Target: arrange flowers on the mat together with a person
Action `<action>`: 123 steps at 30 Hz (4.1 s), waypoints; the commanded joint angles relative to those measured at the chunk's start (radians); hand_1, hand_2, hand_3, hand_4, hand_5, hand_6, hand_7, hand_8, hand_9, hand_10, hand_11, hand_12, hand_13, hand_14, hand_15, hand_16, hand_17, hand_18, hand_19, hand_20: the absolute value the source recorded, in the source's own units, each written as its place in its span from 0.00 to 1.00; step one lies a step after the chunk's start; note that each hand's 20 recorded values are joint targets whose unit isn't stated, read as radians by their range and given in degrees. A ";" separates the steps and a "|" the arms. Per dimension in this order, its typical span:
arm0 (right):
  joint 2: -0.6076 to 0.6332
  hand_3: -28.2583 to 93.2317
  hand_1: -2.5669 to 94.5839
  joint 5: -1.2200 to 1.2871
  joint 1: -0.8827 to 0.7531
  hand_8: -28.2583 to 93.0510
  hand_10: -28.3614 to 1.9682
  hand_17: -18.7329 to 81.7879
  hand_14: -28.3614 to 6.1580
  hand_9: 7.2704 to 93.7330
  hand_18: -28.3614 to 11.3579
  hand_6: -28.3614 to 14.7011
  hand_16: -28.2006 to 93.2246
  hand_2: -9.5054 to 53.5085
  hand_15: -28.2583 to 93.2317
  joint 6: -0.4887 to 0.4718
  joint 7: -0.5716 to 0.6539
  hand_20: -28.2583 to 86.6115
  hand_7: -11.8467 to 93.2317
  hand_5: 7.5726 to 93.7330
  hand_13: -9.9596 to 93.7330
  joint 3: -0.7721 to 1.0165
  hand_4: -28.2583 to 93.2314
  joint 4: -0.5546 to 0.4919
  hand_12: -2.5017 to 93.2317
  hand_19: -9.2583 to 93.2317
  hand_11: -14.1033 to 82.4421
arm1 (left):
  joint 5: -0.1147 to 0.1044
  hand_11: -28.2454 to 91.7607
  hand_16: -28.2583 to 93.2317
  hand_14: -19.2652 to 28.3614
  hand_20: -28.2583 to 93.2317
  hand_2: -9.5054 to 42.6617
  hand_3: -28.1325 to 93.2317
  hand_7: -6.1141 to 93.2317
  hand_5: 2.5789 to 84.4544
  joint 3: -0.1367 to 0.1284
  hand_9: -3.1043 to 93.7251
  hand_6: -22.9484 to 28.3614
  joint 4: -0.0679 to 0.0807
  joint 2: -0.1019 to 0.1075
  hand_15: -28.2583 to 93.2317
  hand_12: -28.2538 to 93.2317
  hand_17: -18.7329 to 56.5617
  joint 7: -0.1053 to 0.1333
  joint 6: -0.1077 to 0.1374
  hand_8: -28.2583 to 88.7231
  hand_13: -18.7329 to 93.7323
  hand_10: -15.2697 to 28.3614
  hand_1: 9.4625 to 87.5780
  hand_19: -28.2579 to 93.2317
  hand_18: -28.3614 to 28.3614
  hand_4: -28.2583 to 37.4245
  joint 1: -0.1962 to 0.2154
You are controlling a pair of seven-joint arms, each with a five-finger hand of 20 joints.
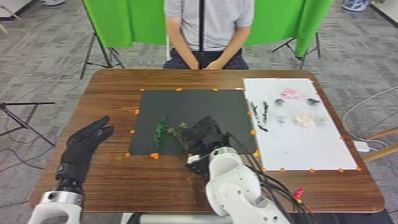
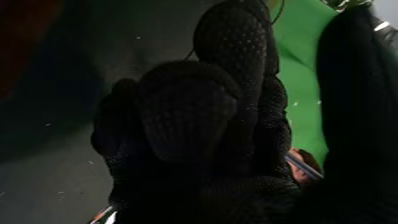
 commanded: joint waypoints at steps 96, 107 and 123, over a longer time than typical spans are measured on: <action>0.219 0.86 0.05 1.219 -0.644 0.16 0.45 0.35 0.49 0.39 0.38 0.65 0.26 0.16 0.34 -0.049 -1.086 0.42 0.19 0.35 0.40 0.649 0.07 -0.319 0.13 0.10 0.19 | -0.046 0.37 0.24 0.77 0.40 0.09 0.81 0.14 0.53 0.046 0.53 0.55 0.042 -0.012 0.32 0.32 0.38 0.117 0.004 0.19 0.51 0.68 0.25 0.26 0.70 0.09 -0.038; 0.213 0.86 0.06 1.211 -0.644 0.16 0.44 0.35 0.48 0.42 0.38 0.64 0.27 0.16 0.34 -0.038 -1.070 0.43 0.20 0.39 0.42 0.647 0.07 -0.324 0.13 0.10 0.20 | -0.046 0.37 0.24 0.77 0.40 0.09 0.81 0.13 0.53 0.039 0.52 0.55 0.037 -0.016 0.32 0.32 0.38 0.106 0.000 0.19 0.51 0.68 0.25 0.26 0.70 0.09 -0.031; 0.217 0.86 0.06 1.202 -0.638 0.16 0.43 0.36 0.49 0.42 0.38 0.63 0.28 0.15 0.34 -0.015 -1.063 0.43 0.21 0.42 0.42 0.634 0.07 -0.324 0.14 0.10 0.20 | -0.044 0.37 0.24 0.77 0.39 0.09 0.81 0.13 0.53 0.037 0.52 0.55 0.035 -0.022 0.32 0.32 0.37 0.091 -0.008 0.19 0.50 0.68 0.24 0.26 0.70 0.09 -0.026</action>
